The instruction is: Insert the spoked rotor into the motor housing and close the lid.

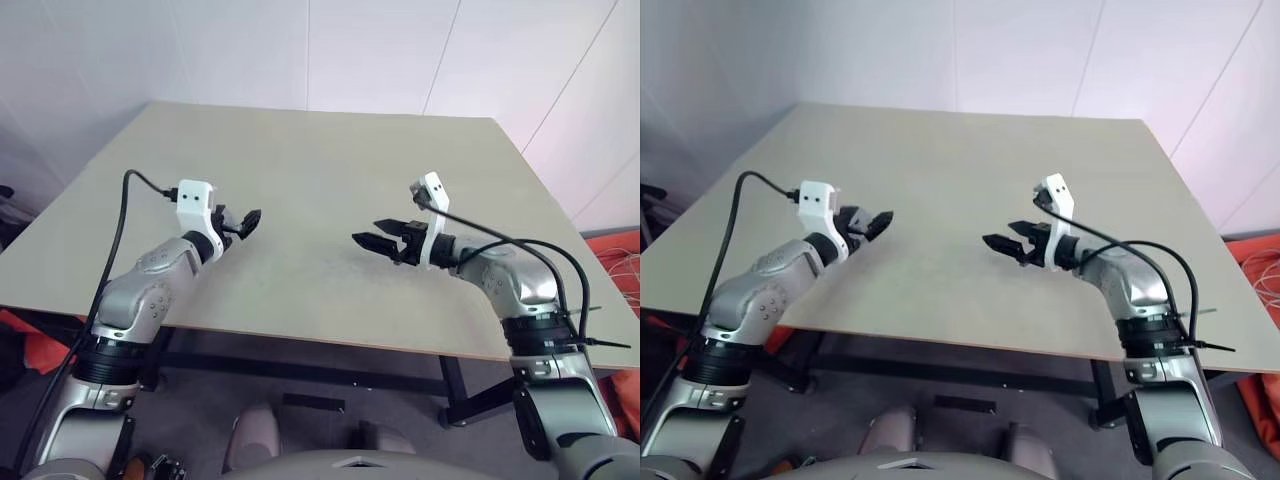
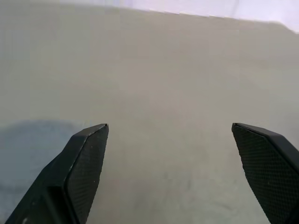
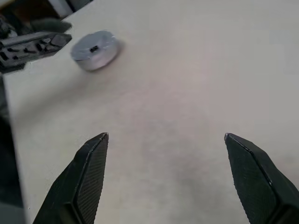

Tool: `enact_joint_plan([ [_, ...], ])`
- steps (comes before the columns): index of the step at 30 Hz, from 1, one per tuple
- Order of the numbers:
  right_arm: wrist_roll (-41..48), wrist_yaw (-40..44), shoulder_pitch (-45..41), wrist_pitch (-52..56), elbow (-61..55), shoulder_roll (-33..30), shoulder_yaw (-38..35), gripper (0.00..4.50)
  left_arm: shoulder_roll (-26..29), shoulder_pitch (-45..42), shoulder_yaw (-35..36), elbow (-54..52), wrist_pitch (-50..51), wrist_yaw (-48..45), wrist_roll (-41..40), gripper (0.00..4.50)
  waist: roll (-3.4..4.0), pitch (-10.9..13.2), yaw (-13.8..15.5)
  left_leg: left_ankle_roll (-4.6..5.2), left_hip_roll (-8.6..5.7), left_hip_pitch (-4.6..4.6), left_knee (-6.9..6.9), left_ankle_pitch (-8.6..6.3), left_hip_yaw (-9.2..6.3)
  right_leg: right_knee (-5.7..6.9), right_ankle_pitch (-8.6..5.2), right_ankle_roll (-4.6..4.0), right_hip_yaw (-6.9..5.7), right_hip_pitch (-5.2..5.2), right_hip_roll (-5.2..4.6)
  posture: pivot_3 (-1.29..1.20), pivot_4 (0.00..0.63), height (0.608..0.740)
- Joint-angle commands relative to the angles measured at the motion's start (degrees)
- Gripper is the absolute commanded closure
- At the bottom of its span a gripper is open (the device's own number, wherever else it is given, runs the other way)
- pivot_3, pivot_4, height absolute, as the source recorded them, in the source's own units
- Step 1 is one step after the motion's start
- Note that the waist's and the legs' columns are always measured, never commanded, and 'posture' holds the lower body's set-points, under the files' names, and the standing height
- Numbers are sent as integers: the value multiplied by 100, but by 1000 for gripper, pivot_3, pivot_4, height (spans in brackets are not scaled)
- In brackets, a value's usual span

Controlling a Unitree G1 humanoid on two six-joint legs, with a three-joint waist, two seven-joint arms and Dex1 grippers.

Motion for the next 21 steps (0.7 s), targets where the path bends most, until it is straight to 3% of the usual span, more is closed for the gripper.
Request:
enact_joint_plan([
  [1,-513,274,67,-1430,304,-14,28,0,218,105,-10,894,-1414,-1188,760,26,0,0,-32,0,0,0,0,0,0,0,0,-1,0,-2,0,0,0,740],
  [6,-462,656,64,-1875,769,89,-138,0,52,120,552,1827,-2556,-2279,695,26,0,0,-131,10,-1,0,-1,-6,5,4,22,-45,3,-2,-1,0,0,740],
  [10,-467,992,72,-2037,988,56,-135,0,32,130,588,2148,-3287,-2737,1047,26,0,0,-136,28,0,10,1,-16,6,8,25,-57,3,6,-1,0,0,740],
  [21,-505,1159,28,-1886,1145,-51,-201,0,-260,303,996,1797,-3164,-2990,937,26,0,0,-144,36,8,22,4,-20,21,25,22,-74,5,2,-1,0,0,740],
])
